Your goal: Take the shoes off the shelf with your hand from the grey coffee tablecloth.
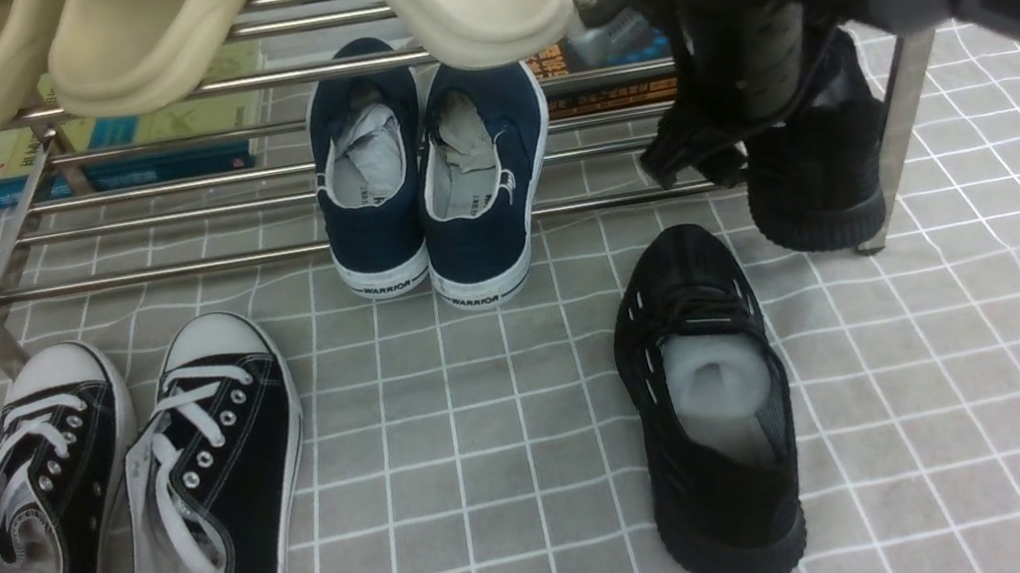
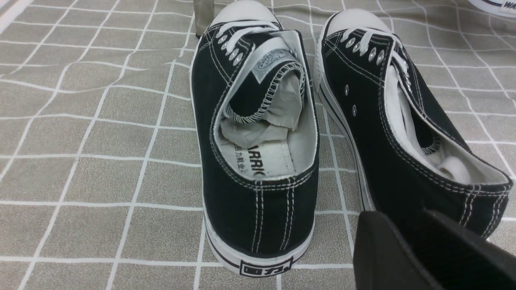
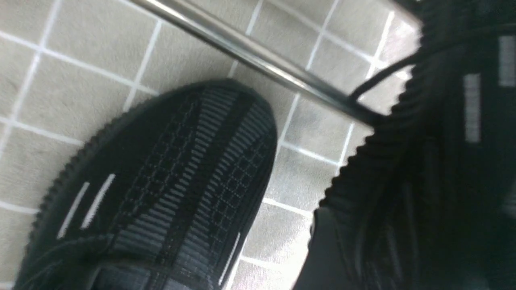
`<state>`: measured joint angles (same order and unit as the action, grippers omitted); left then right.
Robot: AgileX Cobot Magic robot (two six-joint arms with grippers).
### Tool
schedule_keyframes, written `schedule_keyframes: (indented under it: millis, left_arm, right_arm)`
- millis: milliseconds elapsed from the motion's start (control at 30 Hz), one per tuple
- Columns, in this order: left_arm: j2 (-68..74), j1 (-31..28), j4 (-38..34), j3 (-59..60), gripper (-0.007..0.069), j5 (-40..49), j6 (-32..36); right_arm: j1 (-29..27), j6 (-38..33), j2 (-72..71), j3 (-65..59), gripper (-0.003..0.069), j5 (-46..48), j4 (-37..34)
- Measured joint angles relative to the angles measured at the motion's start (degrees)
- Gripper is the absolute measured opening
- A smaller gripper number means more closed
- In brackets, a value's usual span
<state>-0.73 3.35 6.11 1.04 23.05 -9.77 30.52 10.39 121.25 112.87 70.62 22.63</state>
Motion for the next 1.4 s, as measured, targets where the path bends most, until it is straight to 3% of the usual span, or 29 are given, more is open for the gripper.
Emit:
schedule_keyframes:
  millis: [67, 200, 233, 267, 633, 867, 1400]
  left_arm:
    - [0.0, 0.0, 0.0, 0.0, 0.016, 0.0, 0.0]
    - [0.0, 0.0, 0.0, 0.0, 0.016, 0.0, 0.0]
    - [0.0, 0.0, 0.0, 0.0, 0.016, 0.0, 0.0]
    - [0.0, 0.0, 0.0, 0.0, 0.016, 0.0, 0.0]
    - [0.0, 0.0, 0.0, 0.0, 0.016, 0.0, 0.0]
    - [0.0, 0.0, 0.0, 0.0, 0.016, 0.0, 0.0]
    - [0.0, 0.0, 0.0, 0.0, 0.016, 0.0, 0.0]
  right_arm:
    - [-0.55, -0.2, 0.99, 0.0, 0.0416, 0.0, 0.11]
    - [-0.82, -1.02, 1.14, 0.06, 0.0213, -0.17, 0.45]
    - [-1.06, -2.13, 0.69, 0.06, 0.0067, -0.24, 0.26]
    - [-1.1, -2.57, 0.41, 0.06, 0.0029, -0.24, -0.04]
    - [-1.1, -3.21, -6.8, -1.0, 0.0018, 0.87, -9.65]
    - [-1.05, -1.99, -16.06, -14.47, 0.0018, 0.47, -12.35]
    - [-1.05, 9.57, -28.91, -39.35, 0.0018, -1.87, -13.27]
